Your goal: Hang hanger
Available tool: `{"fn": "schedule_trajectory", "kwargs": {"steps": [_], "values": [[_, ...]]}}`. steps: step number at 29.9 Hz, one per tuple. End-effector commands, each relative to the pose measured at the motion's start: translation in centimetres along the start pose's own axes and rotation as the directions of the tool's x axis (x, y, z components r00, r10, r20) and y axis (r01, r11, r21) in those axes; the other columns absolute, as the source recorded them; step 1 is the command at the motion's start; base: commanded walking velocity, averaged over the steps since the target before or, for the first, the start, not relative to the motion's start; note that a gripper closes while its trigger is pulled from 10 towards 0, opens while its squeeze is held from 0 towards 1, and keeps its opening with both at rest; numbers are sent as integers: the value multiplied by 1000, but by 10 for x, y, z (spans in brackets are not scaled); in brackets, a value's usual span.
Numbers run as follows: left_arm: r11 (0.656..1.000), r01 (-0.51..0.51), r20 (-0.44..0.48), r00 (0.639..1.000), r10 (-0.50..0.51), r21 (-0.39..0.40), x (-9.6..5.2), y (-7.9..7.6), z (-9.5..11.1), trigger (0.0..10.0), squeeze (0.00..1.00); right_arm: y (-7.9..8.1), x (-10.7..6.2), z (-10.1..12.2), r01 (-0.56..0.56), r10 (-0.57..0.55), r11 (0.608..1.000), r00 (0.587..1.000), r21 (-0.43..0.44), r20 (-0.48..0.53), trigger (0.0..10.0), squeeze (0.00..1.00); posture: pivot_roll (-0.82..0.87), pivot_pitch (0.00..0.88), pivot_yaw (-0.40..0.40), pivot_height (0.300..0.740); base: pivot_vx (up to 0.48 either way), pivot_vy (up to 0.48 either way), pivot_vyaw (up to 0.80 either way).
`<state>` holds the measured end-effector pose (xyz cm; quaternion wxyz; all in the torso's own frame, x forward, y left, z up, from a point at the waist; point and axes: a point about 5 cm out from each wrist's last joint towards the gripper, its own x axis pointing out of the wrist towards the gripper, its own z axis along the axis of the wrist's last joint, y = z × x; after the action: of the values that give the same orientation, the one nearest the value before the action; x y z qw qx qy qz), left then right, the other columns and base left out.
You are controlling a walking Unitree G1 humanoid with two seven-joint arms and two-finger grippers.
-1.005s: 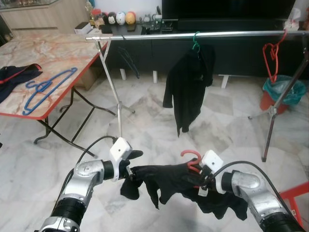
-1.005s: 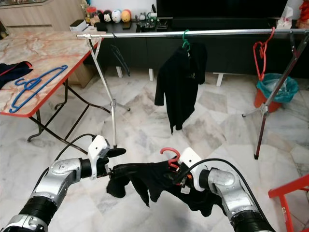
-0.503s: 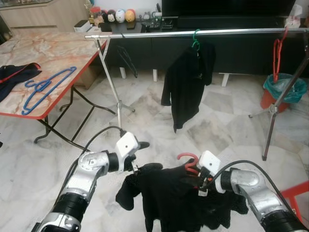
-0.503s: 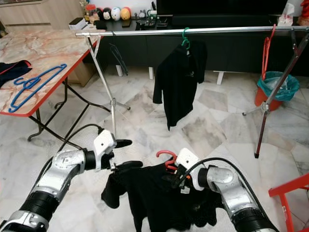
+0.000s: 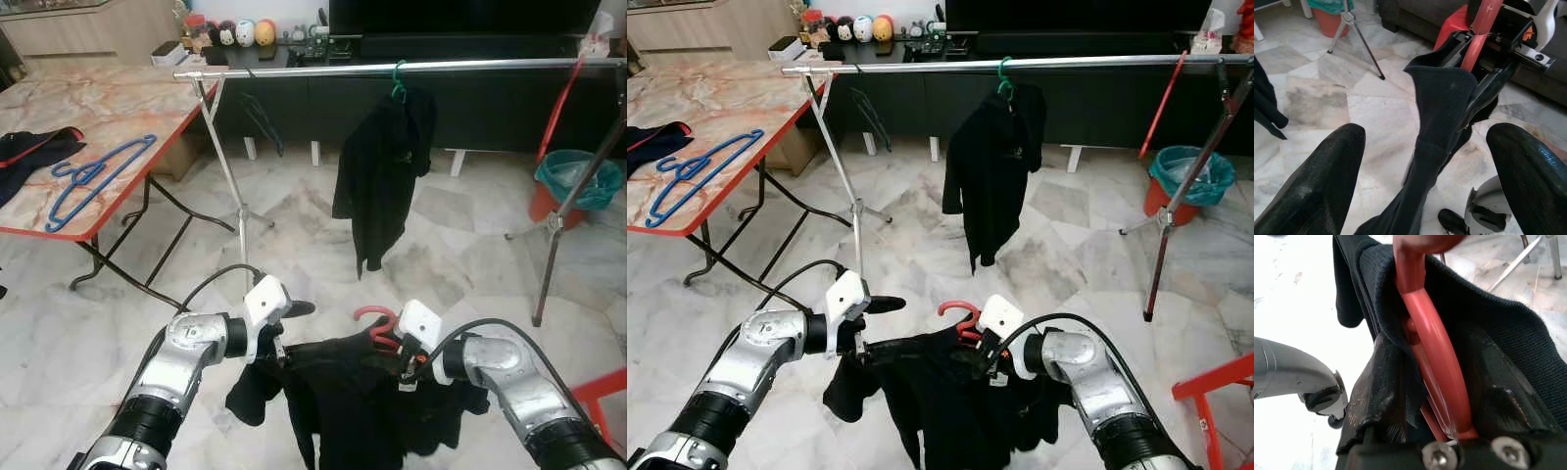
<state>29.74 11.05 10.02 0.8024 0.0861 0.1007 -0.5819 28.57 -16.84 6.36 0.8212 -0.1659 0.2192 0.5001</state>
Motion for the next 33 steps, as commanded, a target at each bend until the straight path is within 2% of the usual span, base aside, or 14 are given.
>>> {"fn": "schedule_trajectory", "kwargs": {"steps": [1,19,20,33], "values": [[999,31,-23,999,-31,10,-4,-1,2,10000,0,-3,3,21,-10,14,998,998,-67,54,10000,0,-9,5,79,740,0,0,0],[998,70,-60,996,-70,-8,-4,-6,-3,10000,0,6,12,51,-87,105,985,988,-148,116,10000,0,-10,20,78,740,0,0,0],[998,68,-67,995,-68,-12,-5,-5,-3,0,0,8,13,55,-99,120,983,984,-154,131,10000,0,-9,24,77,740,0,0,0],[995,96,-79,992,-98,-24,-7,-8,-5,0,0,5,10,60,-95,117,982,985,-160,130,10000,0,-9,32,77,740,0,0,0]]}}
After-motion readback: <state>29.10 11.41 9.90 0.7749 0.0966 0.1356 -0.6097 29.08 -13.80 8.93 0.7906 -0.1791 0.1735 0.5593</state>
